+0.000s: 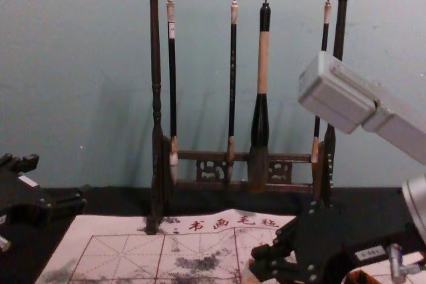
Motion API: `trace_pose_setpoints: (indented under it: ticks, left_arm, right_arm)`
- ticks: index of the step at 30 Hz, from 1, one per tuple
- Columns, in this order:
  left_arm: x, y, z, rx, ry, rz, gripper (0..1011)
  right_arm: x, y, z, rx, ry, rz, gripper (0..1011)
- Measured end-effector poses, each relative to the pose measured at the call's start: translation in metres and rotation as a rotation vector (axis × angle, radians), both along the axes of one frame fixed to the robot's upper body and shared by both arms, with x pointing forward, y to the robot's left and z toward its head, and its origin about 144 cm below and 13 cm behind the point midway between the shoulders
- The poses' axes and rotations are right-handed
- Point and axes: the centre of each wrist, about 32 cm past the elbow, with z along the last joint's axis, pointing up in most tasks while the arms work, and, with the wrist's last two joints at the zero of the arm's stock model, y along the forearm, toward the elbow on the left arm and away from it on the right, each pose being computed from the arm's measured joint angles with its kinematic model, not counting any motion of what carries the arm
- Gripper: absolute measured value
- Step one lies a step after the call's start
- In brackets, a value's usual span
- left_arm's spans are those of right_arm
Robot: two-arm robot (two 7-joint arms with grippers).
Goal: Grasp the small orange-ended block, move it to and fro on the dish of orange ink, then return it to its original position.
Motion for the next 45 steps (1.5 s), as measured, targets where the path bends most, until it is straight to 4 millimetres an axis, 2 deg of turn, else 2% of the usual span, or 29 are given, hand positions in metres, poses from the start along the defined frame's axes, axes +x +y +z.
trace_pose_setpoints:
  ticks: [13, 29, 45]
  left_arm:
    - [0.0, 0.0, 0.0, 0.0, 0.0, 0.0, 1001]
    - [0.0, 0.0, 0.0, 0.0, 0.0, 0.0, 1002]
    - [0.0, 0.0, 0.0, 0.0, 0.0, 0.0, 1001]
  right_arm:
    - [0.003, -0.007, 0.003, -0.006, -0.005, -0.03, 75]
    - [-0.011, -0.021, 0.007, 0.002, 0.005, -0.018, 75]
    - [-0.015, -0.016, 0.006, 0.019, 0.018, 0.009, 75]
